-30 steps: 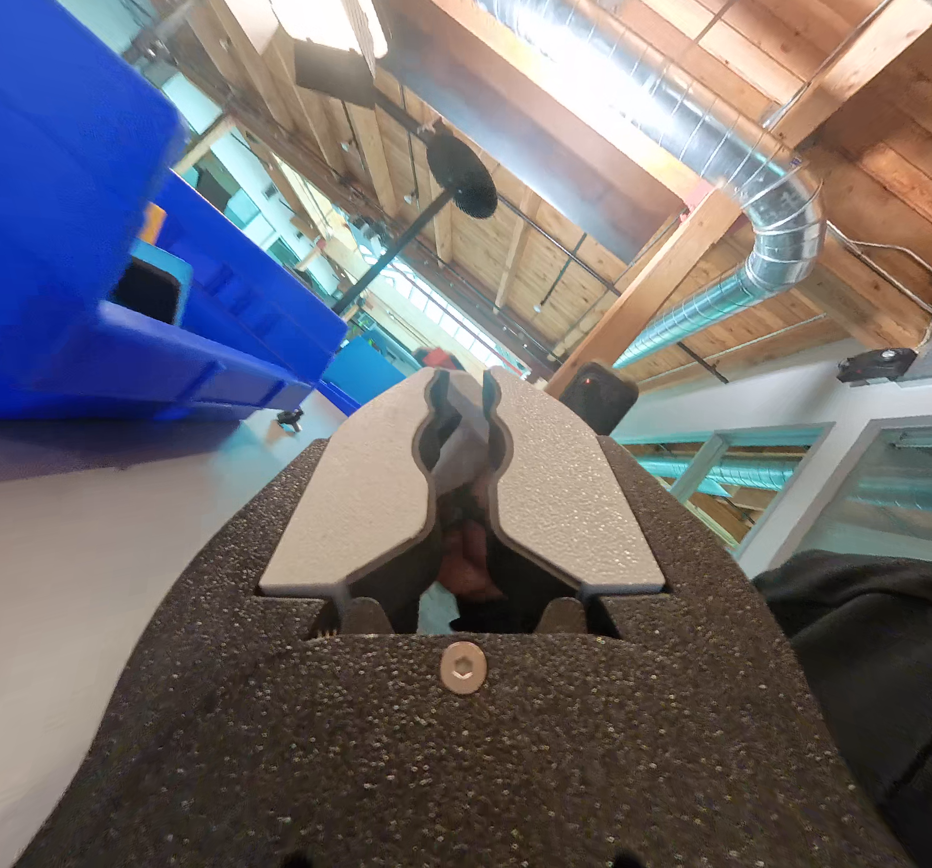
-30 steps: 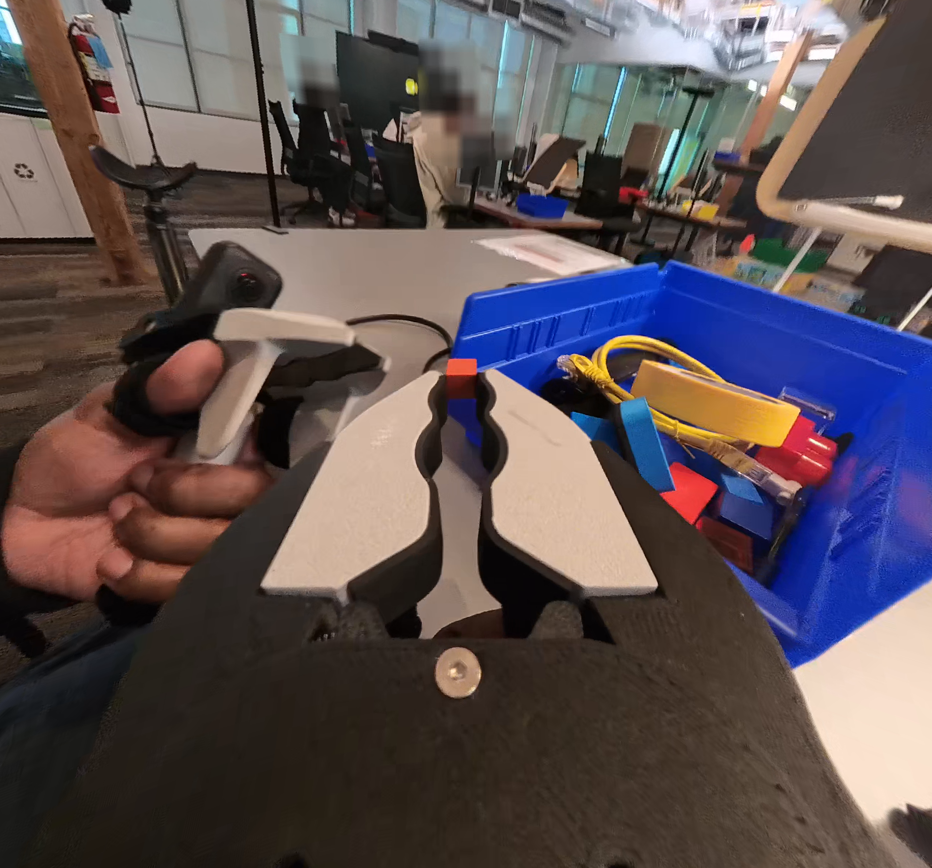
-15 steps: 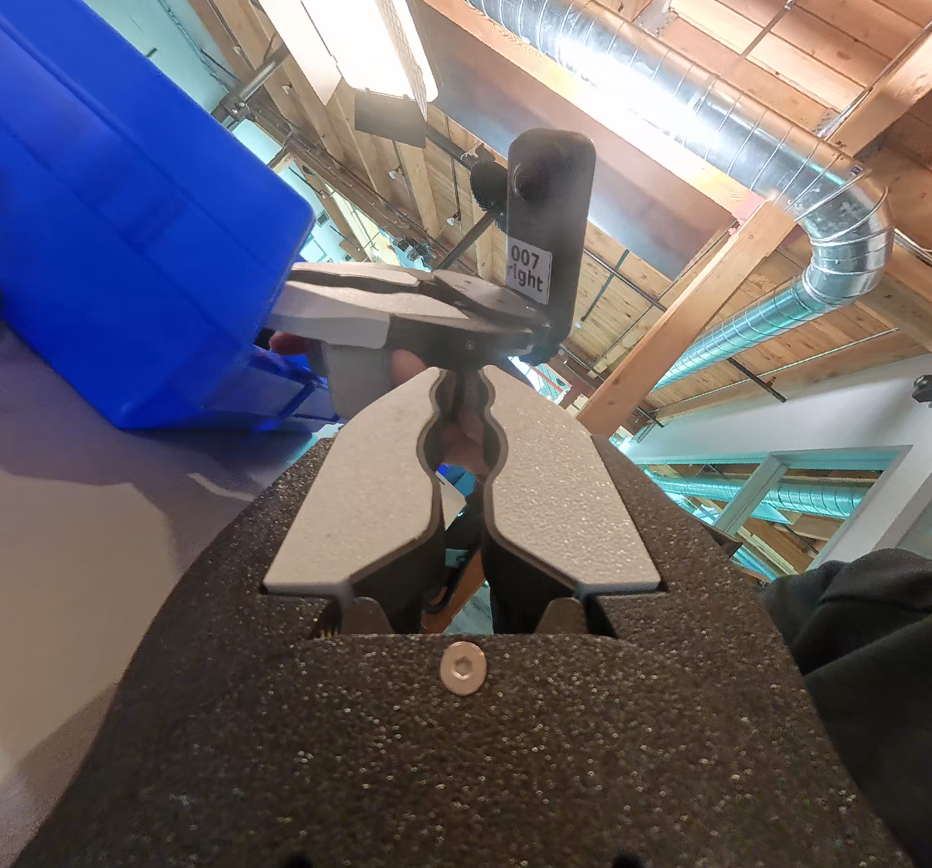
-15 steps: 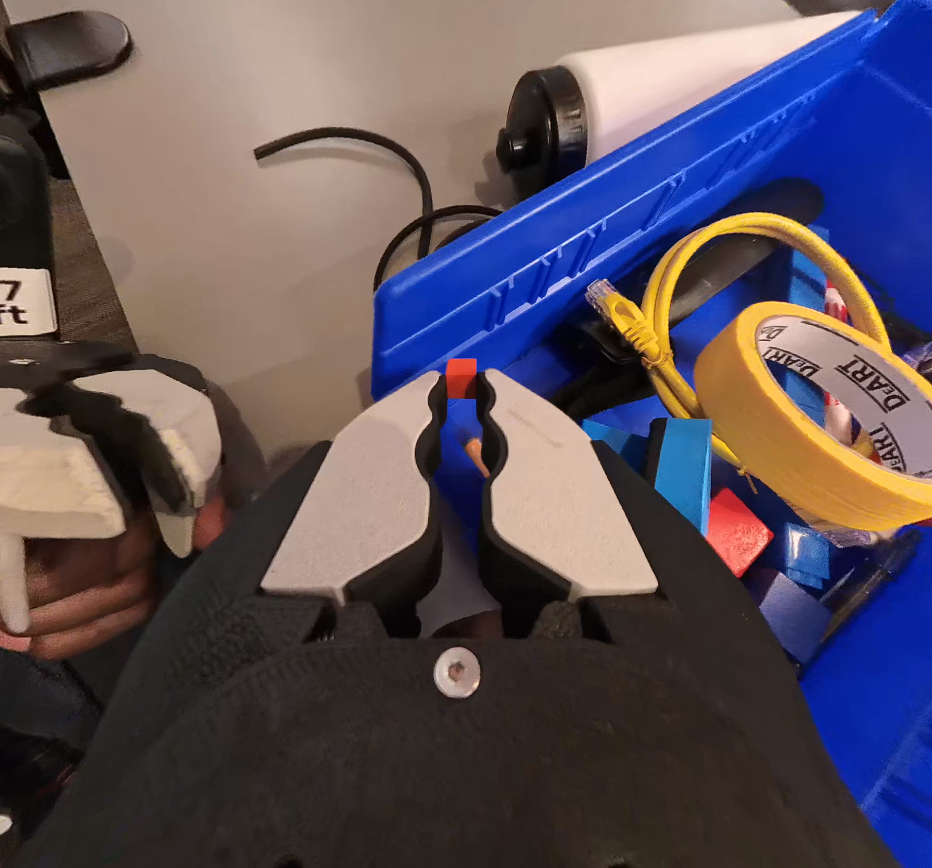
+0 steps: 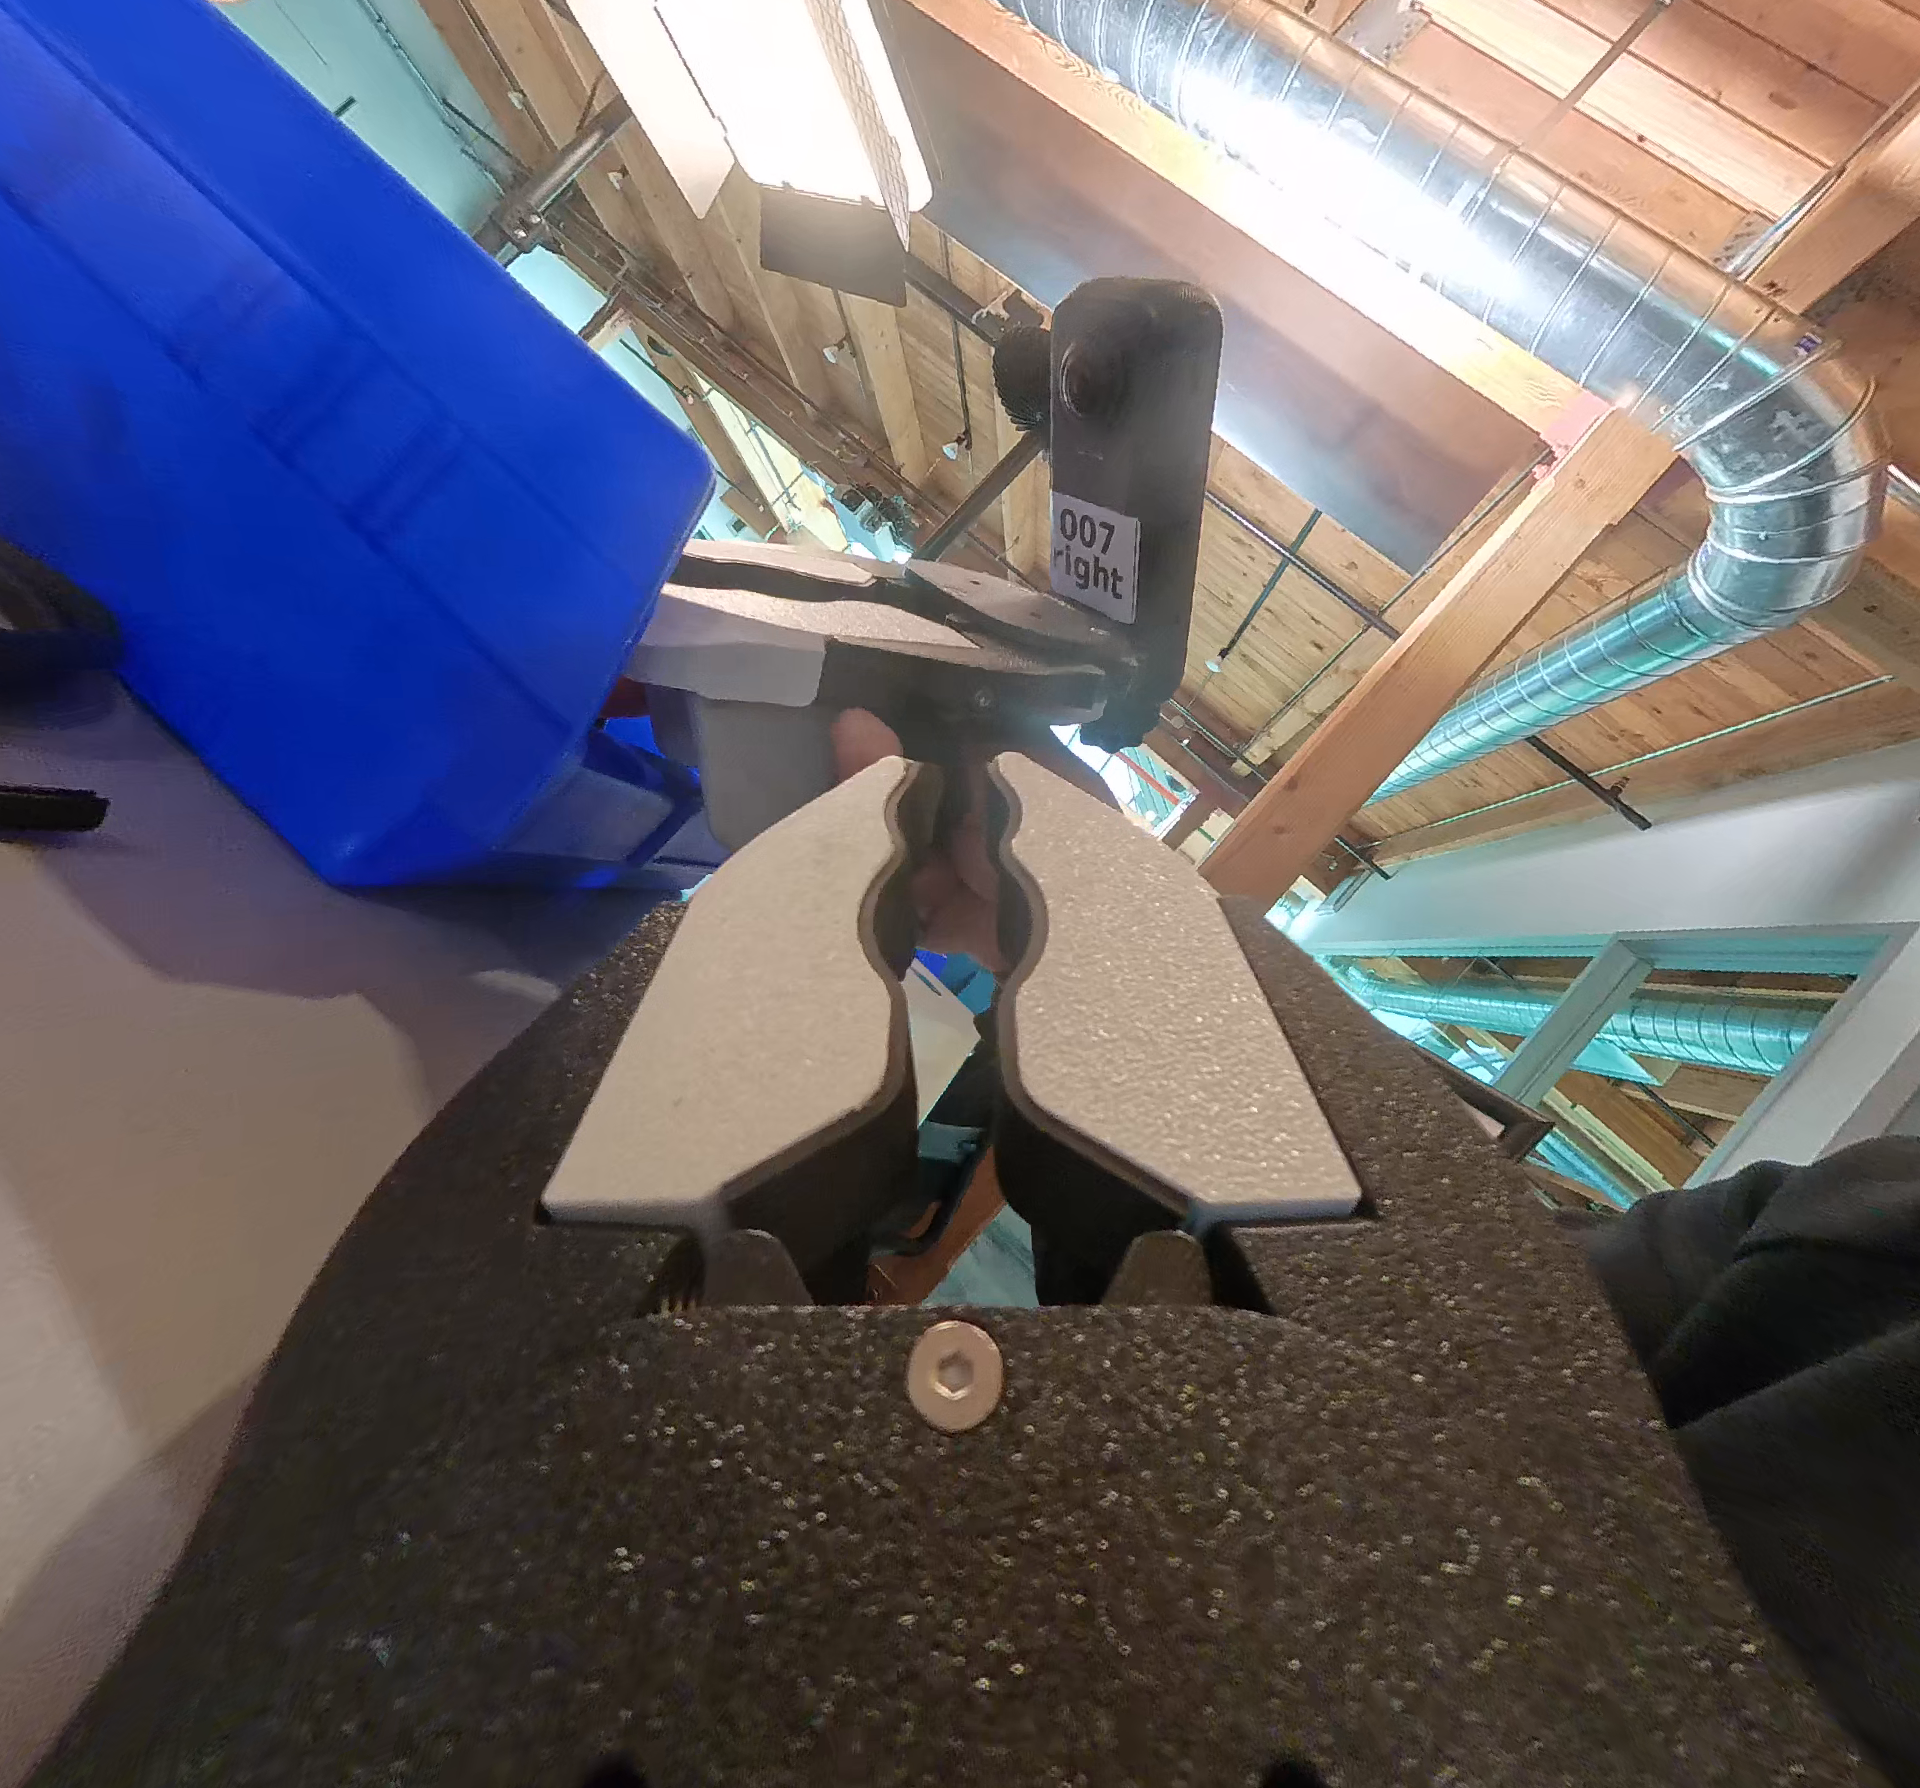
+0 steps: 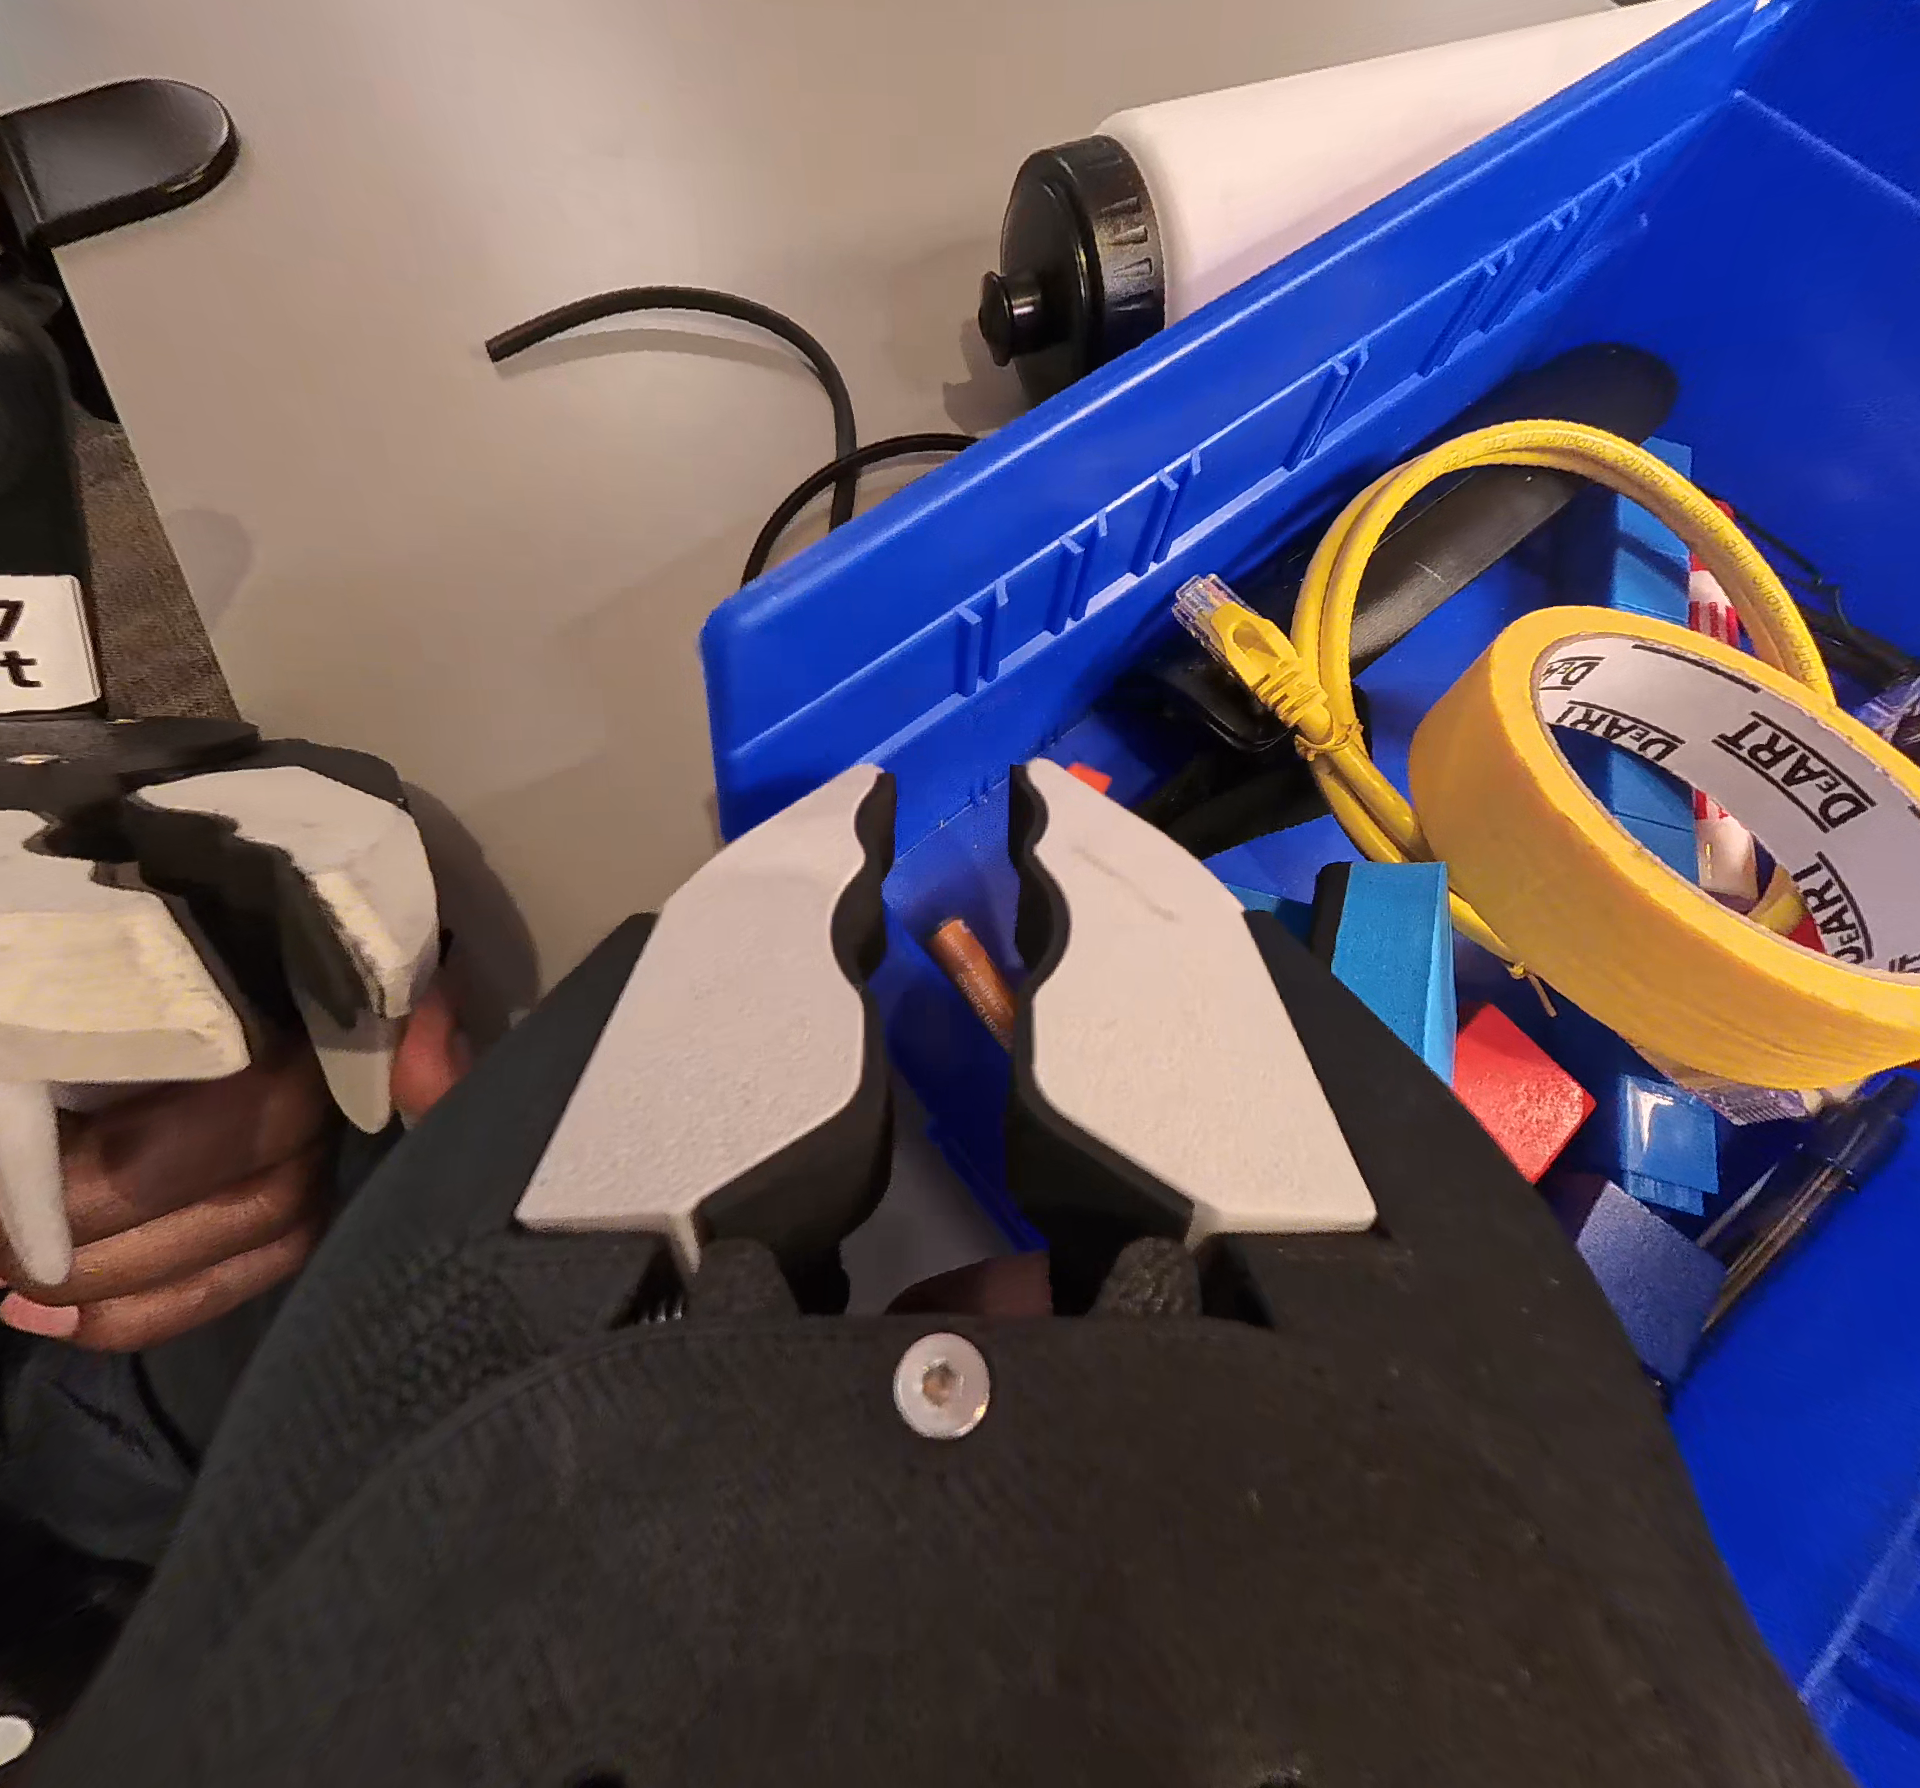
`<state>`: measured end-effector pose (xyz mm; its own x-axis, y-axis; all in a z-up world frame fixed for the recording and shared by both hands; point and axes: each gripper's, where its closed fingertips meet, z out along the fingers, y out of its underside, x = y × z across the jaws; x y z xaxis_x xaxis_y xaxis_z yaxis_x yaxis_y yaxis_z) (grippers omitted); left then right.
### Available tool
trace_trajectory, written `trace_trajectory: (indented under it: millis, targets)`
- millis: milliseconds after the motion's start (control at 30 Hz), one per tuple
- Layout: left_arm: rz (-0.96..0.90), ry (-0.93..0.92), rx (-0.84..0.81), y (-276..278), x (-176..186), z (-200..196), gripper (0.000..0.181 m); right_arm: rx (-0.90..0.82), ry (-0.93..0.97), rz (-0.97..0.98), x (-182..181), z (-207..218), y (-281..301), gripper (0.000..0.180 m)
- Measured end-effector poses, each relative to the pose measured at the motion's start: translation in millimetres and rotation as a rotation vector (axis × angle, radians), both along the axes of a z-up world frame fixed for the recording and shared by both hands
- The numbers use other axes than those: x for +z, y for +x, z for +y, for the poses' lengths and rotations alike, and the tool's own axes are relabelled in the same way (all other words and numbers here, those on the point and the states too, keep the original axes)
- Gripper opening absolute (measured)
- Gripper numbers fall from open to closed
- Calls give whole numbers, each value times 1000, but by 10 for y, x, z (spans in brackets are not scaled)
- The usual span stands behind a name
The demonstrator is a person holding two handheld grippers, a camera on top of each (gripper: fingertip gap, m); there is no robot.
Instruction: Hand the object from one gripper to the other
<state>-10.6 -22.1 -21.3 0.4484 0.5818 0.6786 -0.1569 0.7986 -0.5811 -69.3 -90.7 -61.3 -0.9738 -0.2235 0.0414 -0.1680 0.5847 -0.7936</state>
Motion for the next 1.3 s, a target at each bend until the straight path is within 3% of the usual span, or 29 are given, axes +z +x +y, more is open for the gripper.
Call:
trace_trajectory:
  millis: [300,500,667,1300]
  targets:
    - [-68,-108,126,12,-29,-99,11,-53,-101,-9,188,217,-110,25]
    - [-137,-231,238,30,-52,-188,11,-135,-75,115,352,470,-481,25]
    - [-157,-224,260,38,-86,-257,11,-168,-12,143,384,574,-739,25]
    - [-154,-222,248,94,-45,-315,11,-185,250,284,-85,319,-879,35]
